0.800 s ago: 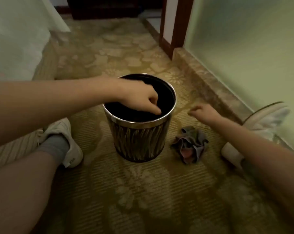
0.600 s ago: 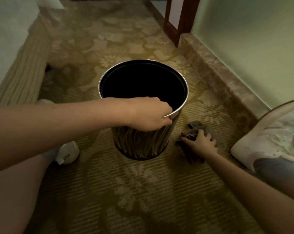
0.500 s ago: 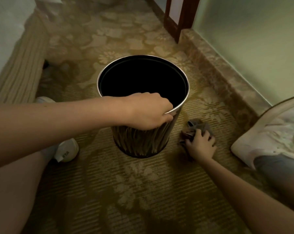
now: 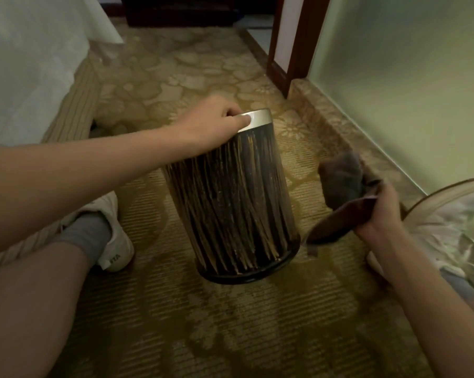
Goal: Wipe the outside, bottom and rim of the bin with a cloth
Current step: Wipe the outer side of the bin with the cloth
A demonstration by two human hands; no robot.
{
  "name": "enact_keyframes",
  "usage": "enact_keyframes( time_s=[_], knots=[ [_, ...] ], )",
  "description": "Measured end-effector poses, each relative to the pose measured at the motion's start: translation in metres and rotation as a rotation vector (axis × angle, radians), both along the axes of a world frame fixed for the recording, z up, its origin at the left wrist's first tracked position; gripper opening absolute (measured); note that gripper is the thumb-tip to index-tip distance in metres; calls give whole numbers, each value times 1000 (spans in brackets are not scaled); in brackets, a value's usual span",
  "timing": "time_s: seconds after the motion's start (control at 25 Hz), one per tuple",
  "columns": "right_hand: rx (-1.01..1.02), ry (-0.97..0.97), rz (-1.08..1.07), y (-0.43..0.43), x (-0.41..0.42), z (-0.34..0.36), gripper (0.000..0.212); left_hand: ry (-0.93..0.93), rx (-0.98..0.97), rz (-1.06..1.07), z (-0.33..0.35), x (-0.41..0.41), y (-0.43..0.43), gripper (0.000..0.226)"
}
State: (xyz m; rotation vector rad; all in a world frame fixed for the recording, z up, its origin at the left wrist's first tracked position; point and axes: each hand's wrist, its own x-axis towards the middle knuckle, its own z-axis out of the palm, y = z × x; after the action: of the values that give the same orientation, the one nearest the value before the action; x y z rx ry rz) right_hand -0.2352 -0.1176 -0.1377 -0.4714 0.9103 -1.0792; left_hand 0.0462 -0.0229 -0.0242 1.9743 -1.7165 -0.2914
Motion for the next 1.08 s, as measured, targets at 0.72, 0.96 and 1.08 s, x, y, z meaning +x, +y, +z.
enact_keyframes(
  time_s=[0.72, 0.96, 1.08],
  knots=[
    [-1633, 1383, 210, -13, 111, 95, 31, -63, 55, -90, -4, 14, -78, 34],
    [-1716, 1419, 216, -17, 122, 96, 26, -12, 56, -213, -6, 27, -88, 34],
    [-1753, 1450, 194, -18, 127, 96, 24, -3, 40, -249, -5, 26, -88, 44]
  ],
)
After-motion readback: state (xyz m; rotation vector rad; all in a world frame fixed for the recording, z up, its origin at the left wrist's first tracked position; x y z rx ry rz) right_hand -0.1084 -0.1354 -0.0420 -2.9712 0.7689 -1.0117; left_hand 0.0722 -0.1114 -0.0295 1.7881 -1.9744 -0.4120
